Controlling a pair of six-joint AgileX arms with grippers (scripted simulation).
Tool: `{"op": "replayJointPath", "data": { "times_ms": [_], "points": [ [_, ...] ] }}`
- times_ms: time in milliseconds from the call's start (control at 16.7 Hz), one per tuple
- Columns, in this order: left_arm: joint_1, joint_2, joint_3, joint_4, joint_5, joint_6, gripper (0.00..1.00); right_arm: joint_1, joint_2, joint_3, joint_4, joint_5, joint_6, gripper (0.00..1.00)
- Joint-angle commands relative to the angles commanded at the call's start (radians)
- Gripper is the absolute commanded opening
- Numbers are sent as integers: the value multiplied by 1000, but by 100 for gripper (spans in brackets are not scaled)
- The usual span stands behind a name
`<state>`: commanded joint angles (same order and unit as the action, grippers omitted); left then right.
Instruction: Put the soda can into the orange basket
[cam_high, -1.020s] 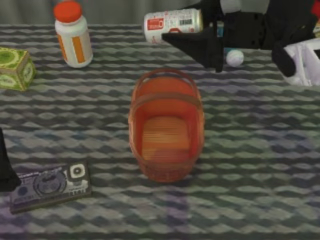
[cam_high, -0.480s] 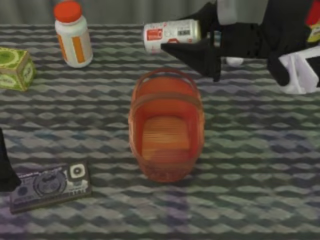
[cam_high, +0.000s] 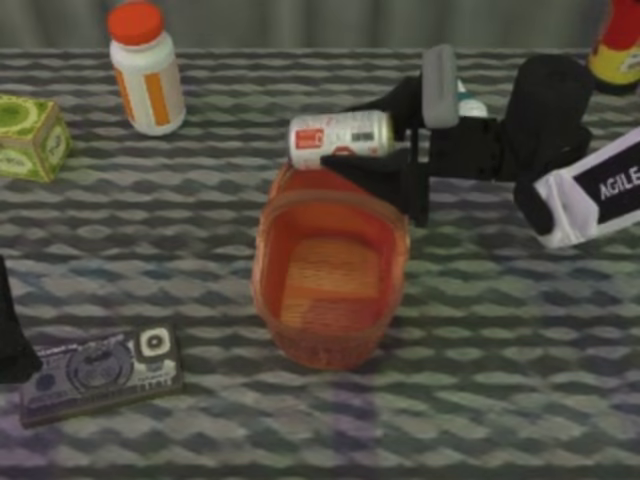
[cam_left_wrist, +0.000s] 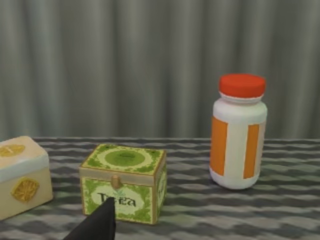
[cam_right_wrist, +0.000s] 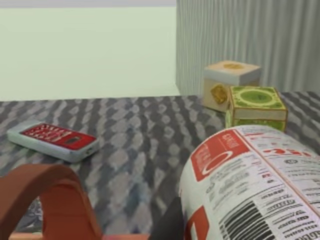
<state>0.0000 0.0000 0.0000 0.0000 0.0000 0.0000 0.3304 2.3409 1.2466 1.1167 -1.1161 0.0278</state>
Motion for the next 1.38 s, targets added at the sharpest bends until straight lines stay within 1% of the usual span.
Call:
{"op": "replayJointPath", "data": {
  "times_ms": [180,960,1020,1380],
  "points": [
    [0,0,0,0,0,0,100,0,0,0,0,0,0,0],
    [0,0,0,0,0,0,100,0,0,0,0,0,0,98],
    [0,0,0,0,0,0,100,0,0,0,0,0,0,100],
    [0,0,0,0,0,0,100,0,0,0,0,0,0,100]
  ]
}}
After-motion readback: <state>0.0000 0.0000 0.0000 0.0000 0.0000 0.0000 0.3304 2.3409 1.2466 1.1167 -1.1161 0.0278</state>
